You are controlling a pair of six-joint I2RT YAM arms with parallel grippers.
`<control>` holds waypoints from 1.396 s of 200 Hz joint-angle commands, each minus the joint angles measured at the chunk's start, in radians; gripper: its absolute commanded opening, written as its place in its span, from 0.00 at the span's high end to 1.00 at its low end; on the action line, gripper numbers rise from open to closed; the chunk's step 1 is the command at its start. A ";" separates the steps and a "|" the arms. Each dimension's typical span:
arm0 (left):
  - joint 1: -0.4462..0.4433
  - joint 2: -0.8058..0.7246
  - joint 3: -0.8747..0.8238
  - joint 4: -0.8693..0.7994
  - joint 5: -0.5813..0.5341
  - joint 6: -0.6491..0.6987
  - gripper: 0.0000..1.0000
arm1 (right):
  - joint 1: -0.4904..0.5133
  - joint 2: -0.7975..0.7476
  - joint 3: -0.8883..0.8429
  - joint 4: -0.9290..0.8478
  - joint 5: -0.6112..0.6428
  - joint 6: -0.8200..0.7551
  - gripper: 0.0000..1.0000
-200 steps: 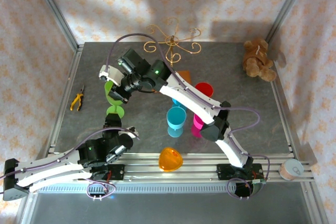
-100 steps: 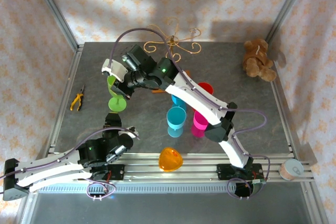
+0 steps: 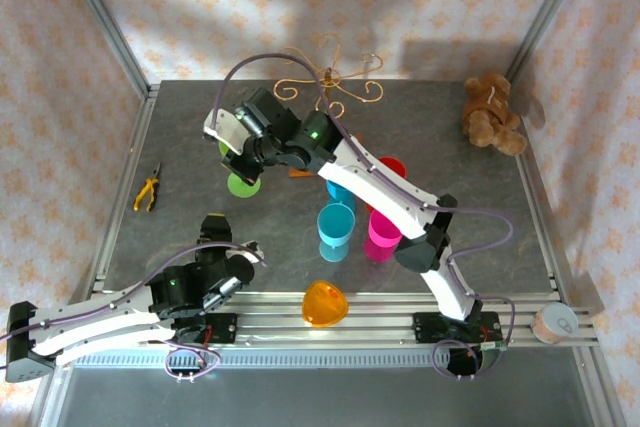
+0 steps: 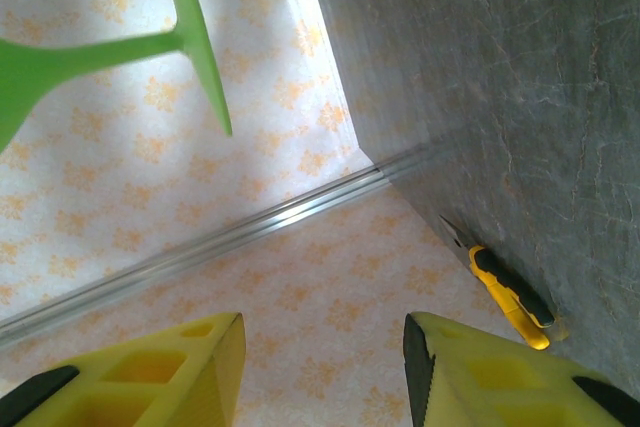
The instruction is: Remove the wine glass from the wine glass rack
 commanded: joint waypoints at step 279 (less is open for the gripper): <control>-0.004 -0.025 0.020 0.027 -0.047 0.033 0.52 | 0.017 -0.486 -0.810 0.332 0.129 0.280 1.00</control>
